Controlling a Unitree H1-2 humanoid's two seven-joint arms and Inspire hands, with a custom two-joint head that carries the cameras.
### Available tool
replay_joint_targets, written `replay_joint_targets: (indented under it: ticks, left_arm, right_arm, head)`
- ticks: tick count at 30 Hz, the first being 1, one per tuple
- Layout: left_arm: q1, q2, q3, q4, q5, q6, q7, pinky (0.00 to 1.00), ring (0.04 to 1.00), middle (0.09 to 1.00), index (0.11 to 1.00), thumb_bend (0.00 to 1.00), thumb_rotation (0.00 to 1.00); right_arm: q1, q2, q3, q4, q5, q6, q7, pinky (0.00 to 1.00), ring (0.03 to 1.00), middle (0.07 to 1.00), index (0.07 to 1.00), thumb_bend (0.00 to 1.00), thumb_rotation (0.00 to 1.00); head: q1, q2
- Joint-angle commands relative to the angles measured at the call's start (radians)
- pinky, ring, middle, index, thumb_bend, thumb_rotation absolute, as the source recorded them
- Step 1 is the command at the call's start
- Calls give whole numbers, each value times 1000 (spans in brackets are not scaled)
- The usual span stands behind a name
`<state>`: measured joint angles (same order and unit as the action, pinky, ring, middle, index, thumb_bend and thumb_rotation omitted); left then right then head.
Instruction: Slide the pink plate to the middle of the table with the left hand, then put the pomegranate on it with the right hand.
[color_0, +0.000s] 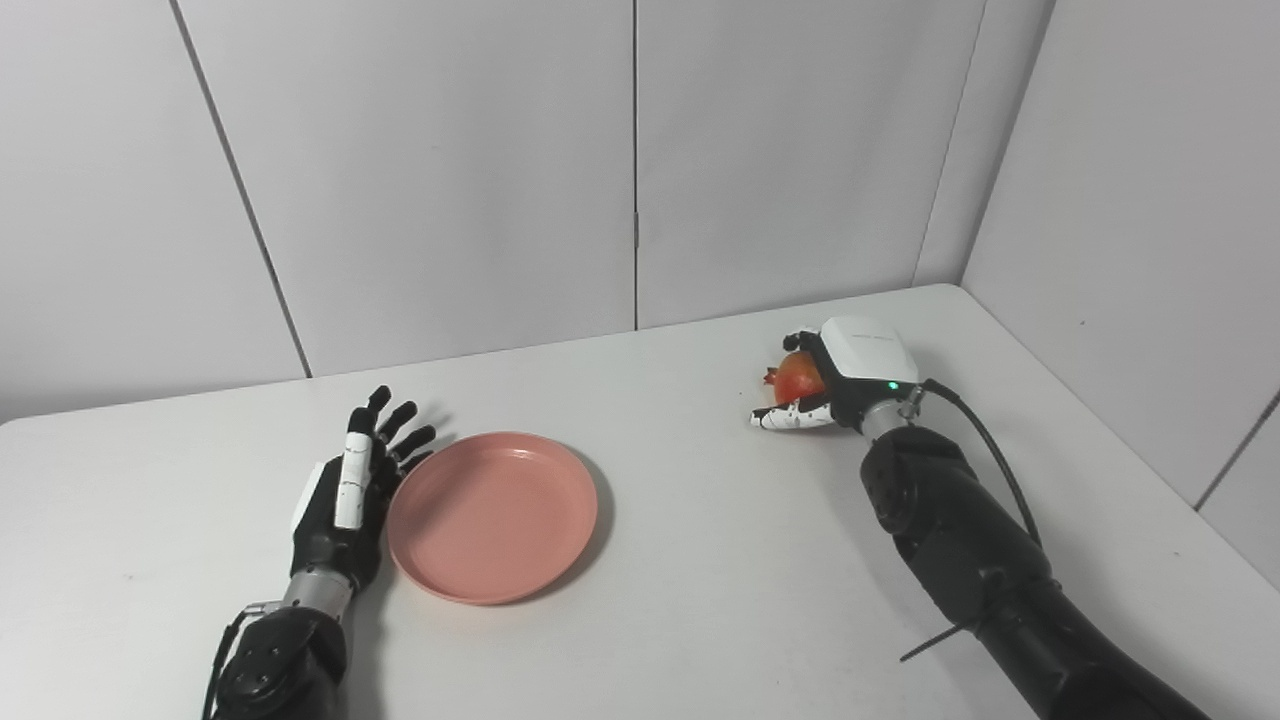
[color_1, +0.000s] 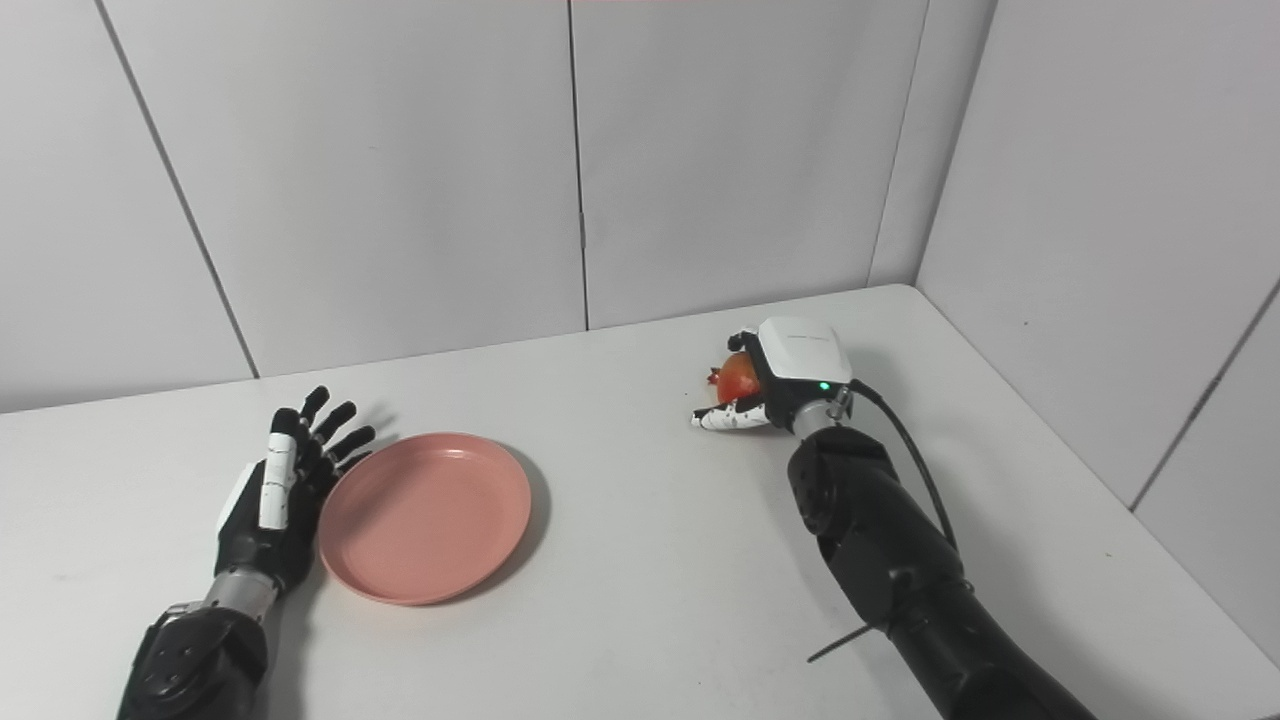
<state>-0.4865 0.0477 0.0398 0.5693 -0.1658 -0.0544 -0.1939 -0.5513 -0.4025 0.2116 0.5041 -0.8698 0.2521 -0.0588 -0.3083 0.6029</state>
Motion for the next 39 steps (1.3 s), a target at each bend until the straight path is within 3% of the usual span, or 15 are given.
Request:
replay_joint_targets:
  ticks: [1, 7, 10, 19, 34, 37, 39]
  left_arm:
    - [0, 0, 0, -3, 7, 34, 11, 823, 857, 940, 1000, 827, 945]
    - [3, 4, -4, -3, 13, 34, 14, 808, 850, 939, 1000, 817, 953]
    - [6, 3, -6, -8, 12, 37, 15, 808, 852, 937, 1000, 811, 954]
    - [9, 3, -8, -17, 11, 47, 12, 809, 853, 936, 1000, 825, 954]
    - [7, 2, -13, -18, 10, 50, 12, 811, 852, 938, 1000, 827, 952]
    - [6, 2, -14, -19, 12, 48, 14, 809, 851, 938, 1000, 830, 955]
    - [5, 1, -13, -20, 11, 50, 13, 815, 853, 939, 1000, 822, 957]
  right_arm:
    - [-38, -14, -4, 0, 13, 8, -36, 577, 701, 754, 721, 927, 494]
    - [-31, -11, 8, 20, 31, 3, -69, 526, 657, 721, 700, 935, 437]
    - [-26, -6, 2, 17, 53, -4, -86, 441, 585, 664, 671, 936, 349]
    - [-26, 3, 2, 22, 108, -4, -139, 365, 471, 609, 655, 888, 132]
    - [-39, -19, 20, -2, 136, -13, -135, 358, 456, 566, 608, 859, 90]
    - [-43, -24, 24, -2, 142, -24, -129, 349, 431, 509, 580, 843, 77]
    - [-45, -28, 27, 1, 151, -30, -119, 309, 384, 440, 546, 590, 19]
  head:
    - [0, -1]
    - [0, -1]
    - [2, 3]
    - [1, 6]
    - [8, 10]
    - [11, 10]
    - [12, 11]
